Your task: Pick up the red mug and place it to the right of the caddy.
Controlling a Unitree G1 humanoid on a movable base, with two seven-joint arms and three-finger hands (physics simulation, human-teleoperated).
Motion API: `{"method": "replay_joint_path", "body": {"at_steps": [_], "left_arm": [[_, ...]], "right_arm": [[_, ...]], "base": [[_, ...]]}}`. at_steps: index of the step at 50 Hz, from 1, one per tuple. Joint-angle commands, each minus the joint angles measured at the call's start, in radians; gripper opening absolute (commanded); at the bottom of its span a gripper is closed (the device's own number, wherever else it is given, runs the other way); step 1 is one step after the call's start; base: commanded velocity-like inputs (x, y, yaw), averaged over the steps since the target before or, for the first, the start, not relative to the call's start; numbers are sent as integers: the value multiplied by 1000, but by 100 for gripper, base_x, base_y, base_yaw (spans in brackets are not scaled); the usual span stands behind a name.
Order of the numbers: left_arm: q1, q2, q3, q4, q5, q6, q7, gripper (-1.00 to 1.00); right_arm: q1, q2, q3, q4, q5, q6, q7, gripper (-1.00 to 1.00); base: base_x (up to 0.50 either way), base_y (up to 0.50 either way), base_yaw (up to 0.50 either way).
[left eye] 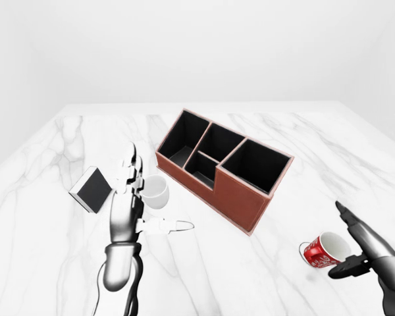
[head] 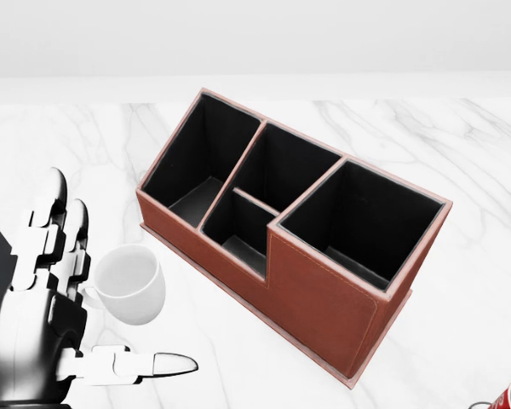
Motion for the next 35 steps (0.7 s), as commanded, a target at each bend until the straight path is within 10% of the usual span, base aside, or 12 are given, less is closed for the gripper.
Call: {"method": "replay_joint_path", "body": {"at_steps": [1, 31, 34, 35], "left_arm": [[-7, -2, -3, 17, 4, 0, 11, 100], [-1, -1, -7, 10, 6, 0, 12, 100], [-2, -1, -5, 9, 4, 0, 11, 100], [-1, -1, -5, 10, 4, 0, 11, 100]], "right_arm": [[-3, -11, 31, 73, -31, 0, -64, 100], [-13, -28, 77, 132, -51, 0, -112, 100], [-8, -26, 79, 125, -53, 0, -111, 38], [-8, -25, 79, 121, -52, 0, -108, -92]], "base": [[0, 0, 0], [0, 0, 0], [0, 0, 0], [0, 0, 0]]}}
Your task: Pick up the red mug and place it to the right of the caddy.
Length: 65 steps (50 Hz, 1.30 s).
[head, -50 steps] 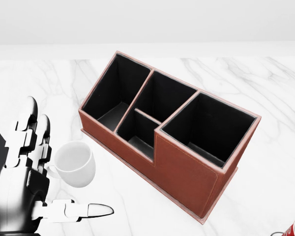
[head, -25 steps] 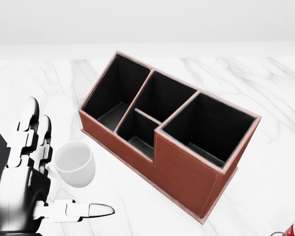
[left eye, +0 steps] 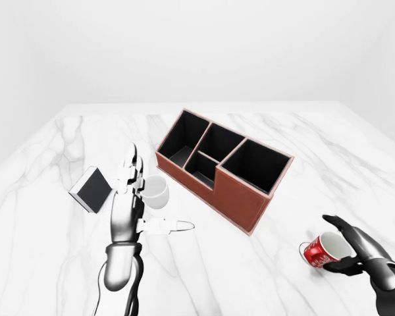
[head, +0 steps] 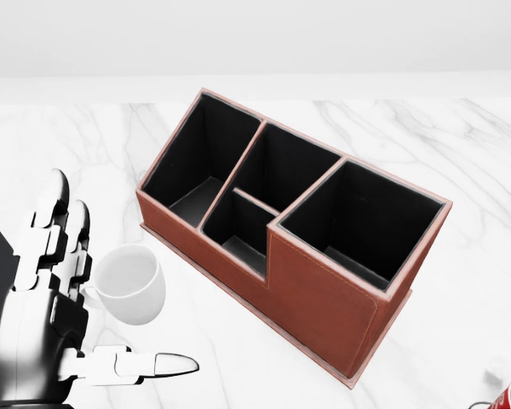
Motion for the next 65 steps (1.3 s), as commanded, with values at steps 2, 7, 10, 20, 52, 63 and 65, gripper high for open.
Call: {"method": "replay_joint_path", "body": {"at_steps": [2, 7, 10, 20, 52, 63, 65], "left_arm": [[-4, -2, -2, 2, 1, 0, 8, 100], [-2, -2, -2, 1, 0, 0, 8, 100], [0, -2, -4, 2, 1, 0, 9, 100], [0, -2, -7, 1, 3, 0, 11, 100], [-1, -2, 1, -9, -3, 0, 7, 100], [2, -2, 2, -8, -4, 0, 6, 100], [2, -1, 3, -14, -5, 0, 6, 100]], "right_arm": [[-1, 3, 16, -4, -10, 0, -11, -100], [-1, 8, 10, -25, -7, 0, -2, -100], [3, 10, 7, -31, -6, 0, 2, -100], [-1, 8, -11, -60, 8, 0, 33, -100], [-233, -62, 77, -204, 55, 0, 165, -100], [-277, -49, 152, -170, 19, 17, 128, -100], [-287, -51, 162, -147, 17, 13, 115, -100]], "base": [[0, 0, 0], [0, 0, 0], [0, 0, 0], [0, 0, 0], [0, 0, 0], [0, 0, 0], [0, 0, 0]]}}
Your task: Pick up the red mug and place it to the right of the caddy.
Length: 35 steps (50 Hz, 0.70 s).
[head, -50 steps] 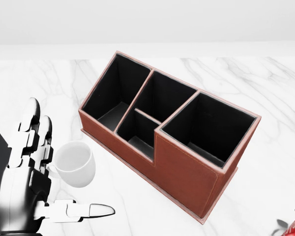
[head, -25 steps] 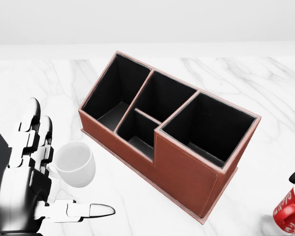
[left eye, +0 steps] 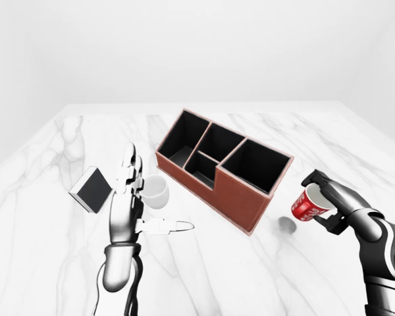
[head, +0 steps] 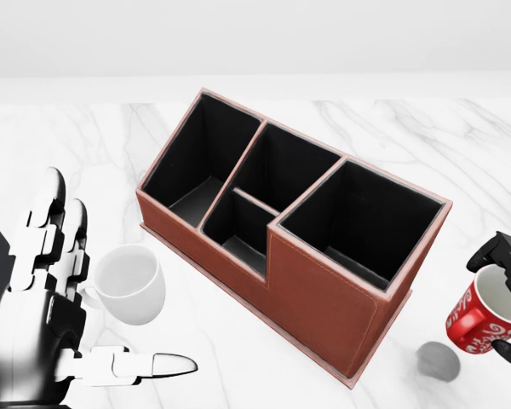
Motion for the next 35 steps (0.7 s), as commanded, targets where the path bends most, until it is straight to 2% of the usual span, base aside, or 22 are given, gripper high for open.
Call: {"method": "replay_joint_path", "body": {"at_steps": [1, 3, 4, 11, 15, 24, 35], "left_arm": [[-2, -1, 1, 0, 0, 0, 8, 100], [-3, -1, 2, -5, -1, 0, 7, 100], [-5, -2, 2, 1, -1, 0, 8, 100], [-4, -2, 4, 4, -2, 0, 7, 100], [-2, -2, 0, 0, 0, 0, 7, 100], [-4, -2, 3, -7, -1, 0, 6, 100], [1, -2, 4, -7, -2, 0, 5, 100]], "right_arm": [[-56, 4, 73, 43, 76, 12, -102, -100], [-64, 2, 80, 56, 74, 13, -110, -100], [-80, 0, 86, 69, 77, 24, -113, -100], [-92, -8, 111, 125, 78, 14, -153, -100], [-95, -1, 122, 118, 77, 25, -153, -100], [-92, 1, 138, 163, 63, 0, -187, -100], [-80, 12, 151, 184, 53, 0, -217, -100]], "base": [[0, 0, 0], [0, 0, 0], [0, 0, 0], [0, 0, 0], [0, 0, 0], [0, 0, 0], [0, 0, 0]]}}
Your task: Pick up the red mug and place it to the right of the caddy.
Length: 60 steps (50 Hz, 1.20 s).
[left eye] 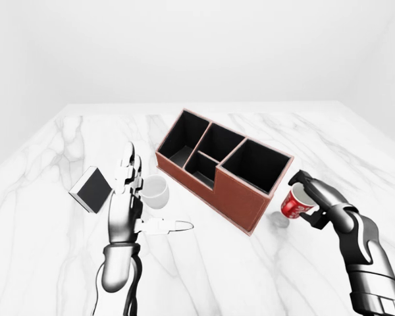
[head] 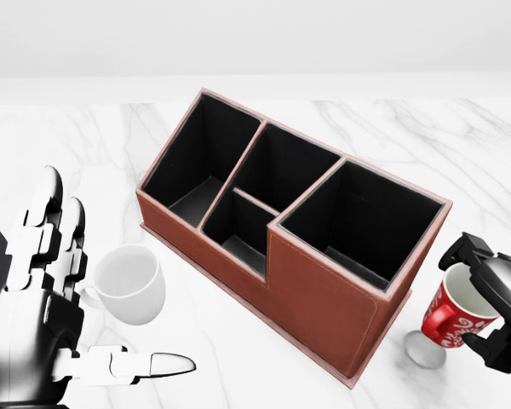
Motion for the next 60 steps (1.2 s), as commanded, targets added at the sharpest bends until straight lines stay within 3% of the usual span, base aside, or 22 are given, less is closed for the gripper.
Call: {"method": "replay_joint_path", "body": {"at_steps": [1, 60], "left_arm": [[0, -1, 0, -6, 0, 0, 7, 100], [0, -2, 2, -7, -1, 0, 6, 100]], "right_arm": [[8, 14, 22, 14, 100, 0, -93, -100], [-59, 19, 120, 277, 86, 0, -268, -100]], "base": [[0, 0, 0], [0, 0, 0]]}}
